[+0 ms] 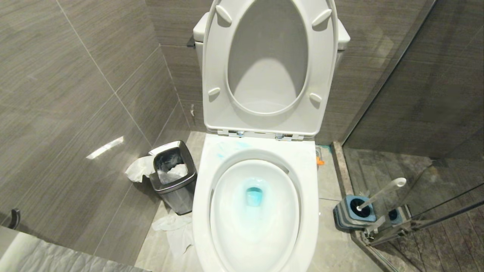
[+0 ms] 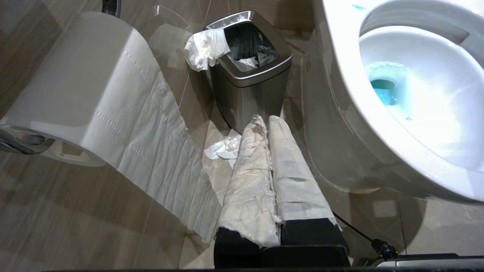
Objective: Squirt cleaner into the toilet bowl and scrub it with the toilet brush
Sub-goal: Flush the toilet
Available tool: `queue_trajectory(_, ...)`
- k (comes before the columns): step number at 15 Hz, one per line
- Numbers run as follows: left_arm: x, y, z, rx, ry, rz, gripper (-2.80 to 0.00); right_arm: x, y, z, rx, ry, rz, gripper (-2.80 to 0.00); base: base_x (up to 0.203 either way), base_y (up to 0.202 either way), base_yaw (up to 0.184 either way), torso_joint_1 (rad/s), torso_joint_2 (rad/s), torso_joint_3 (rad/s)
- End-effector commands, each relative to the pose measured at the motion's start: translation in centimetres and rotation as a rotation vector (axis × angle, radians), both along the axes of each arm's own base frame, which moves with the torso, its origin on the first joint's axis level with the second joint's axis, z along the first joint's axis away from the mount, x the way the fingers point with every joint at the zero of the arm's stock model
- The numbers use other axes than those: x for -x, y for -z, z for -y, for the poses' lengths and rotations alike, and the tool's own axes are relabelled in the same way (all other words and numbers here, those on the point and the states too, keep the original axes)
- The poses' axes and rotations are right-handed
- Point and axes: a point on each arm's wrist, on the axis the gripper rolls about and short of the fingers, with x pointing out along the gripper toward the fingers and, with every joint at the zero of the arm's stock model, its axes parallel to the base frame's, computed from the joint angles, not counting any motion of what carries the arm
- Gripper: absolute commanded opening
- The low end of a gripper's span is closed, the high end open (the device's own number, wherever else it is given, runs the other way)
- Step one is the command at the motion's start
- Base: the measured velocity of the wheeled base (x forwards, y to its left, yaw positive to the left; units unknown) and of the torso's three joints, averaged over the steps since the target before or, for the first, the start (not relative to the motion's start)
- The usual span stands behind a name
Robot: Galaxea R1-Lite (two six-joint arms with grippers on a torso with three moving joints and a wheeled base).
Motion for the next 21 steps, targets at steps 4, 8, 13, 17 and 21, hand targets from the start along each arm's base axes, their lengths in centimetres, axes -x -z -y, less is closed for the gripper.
queue_trajectory(4,-0.02,0.04,0.0,0.0,0.0,-0.003,-2.8,-0.02,0.08,-0.02,0.037,-0.009,-0.008,-2.8,0.0,0.0,0.0,0.0,0.0,0.0)
queue_trajectory(8,-0.02,0.04,0.0,0.0,0.0,-0.003,-2.8,-0.02,0.1,-0.04,0.043,-0.014,-0.01,-2.8,0.0,0.0,0.0,0.0,0.0,0.0)
queue_trajectory(13,-0.02,0.04,0.0,0.0,0.0,-0.003,-2.8,-0.02,0.08,-0.02,0.028,-0.01,-0.008,-2.8,0.0,0.0,0.0,0.0,0.0,0.0)
queue_trajectory(17,-0.02,0.04,0.0,0.0,0.0,-0.003,-2.8,-0.03,0.47,-0.01,-0.008,-0.007,-0.047,-2.8,0.0,0.0,0.0,0.0,0.0,0.0)
queue_trajectory(21,-0.02,0.04,0.0,0.0,0.0,-0.003,-2.8,-0.02,0.48,-0.01,-0.021,-0.008,-0.051,-2.8,0.0,0.0,0.0,0.0,0.0,0.0)
